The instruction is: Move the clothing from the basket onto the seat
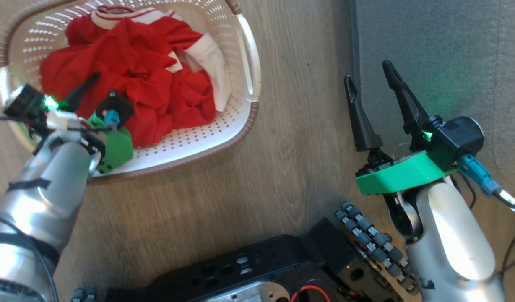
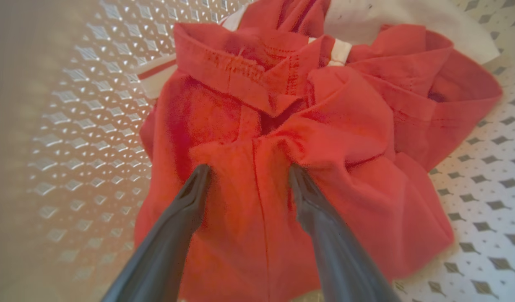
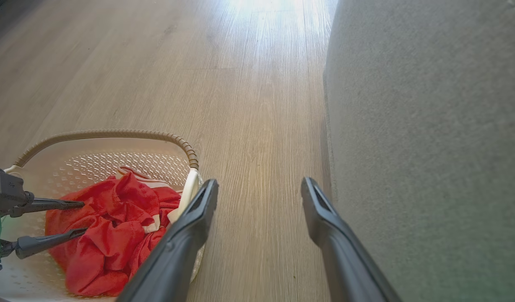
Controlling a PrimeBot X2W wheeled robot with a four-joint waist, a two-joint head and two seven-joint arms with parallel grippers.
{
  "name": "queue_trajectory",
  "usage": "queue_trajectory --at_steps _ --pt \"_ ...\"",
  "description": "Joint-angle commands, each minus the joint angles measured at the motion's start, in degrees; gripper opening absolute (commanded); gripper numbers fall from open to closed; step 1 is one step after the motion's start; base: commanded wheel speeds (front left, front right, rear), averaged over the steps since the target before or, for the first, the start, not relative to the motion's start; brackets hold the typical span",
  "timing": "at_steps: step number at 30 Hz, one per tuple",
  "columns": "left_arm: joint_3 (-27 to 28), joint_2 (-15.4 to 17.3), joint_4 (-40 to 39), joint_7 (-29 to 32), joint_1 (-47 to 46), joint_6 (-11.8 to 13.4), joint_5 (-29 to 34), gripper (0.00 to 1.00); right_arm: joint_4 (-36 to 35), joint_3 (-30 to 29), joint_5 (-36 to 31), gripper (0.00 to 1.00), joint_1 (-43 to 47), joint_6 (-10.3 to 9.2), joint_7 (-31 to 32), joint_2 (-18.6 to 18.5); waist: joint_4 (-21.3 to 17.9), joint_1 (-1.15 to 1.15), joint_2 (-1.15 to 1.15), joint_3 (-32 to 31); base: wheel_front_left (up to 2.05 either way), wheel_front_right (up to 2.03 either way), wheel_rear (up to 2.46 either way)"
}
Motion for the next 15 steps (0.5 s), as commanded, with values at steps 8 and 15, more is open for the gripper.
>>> queue_trajectory --at_steps 8,15 --pt "1.8 1.6 11.8 -0.1 -5.7 -3.6 -3.1 1.00 -3.1 1.3 1.8 1.00 1.9 -0.01 -0.5 -0.2 -2.9 0.00 0.00 3.2 0.00 0.00 0.00" --pt "0.7 0.5 15.6 0.2 -8.5 -3.8 -3.1 1.00 -4.2 1.2 1.9 1.00 3.3 -0.01 -0.5 -0.2 -2.8 0.00 0.00 4.0 0.00 0.00 0.00"
